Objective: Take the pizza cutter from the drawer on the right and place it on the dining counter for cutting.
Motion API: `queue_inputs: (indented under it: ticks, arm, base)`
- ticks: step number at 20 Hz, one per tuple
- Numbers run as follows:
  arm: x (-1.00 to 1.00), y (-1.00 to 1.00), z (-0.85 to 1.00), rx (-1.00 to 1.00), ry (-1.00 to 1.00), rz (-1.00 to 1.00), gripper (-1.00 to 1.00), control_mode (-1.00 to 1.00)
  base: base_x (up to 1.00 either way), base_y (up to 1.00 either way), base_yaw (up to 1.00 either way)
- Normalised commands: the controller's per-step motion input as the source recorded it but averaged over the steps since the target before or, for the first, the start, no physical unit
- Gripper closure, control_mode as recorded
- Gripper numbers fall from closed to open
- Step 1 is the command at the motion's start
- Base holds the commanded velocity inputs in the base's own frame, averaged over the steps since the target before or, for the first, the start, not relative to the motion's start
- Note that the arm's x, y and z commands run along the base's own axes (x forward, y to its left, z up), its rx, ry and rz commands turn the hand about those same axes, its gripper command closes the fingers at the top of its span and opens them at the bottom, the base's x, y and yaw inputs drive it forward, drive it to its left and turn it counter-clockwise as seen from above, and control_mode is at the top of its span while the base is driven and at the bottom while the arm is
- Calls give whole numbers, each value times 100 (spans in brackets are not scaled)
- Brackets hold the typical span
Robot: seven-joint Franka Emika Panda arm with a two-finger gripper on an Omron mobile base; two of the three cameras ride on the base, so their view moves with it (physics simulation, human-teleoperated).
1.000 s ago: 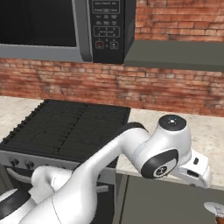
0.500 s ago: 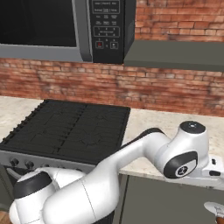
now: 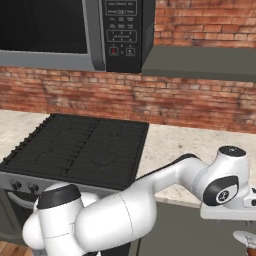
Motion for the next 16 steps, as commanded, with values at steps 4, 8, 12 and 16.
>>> queue_inputs:
  ticks: [4, 8, 12, 16]
  arm:
    - [0, -4, -34, 11, 0, 0, -100, -100]
    - [3, -14, -38, 10, 0, 0, -100, -100]
    - [6, -17, -29, 4, 0, 0, -100, -100]
    - [1, -4, -12, 1, 0, 0, -100, -100]
  base:
    - [0, 0, 0]
    - [0, 0, 0]
    - [0, 0, 0]
    - [0, 0, 0]
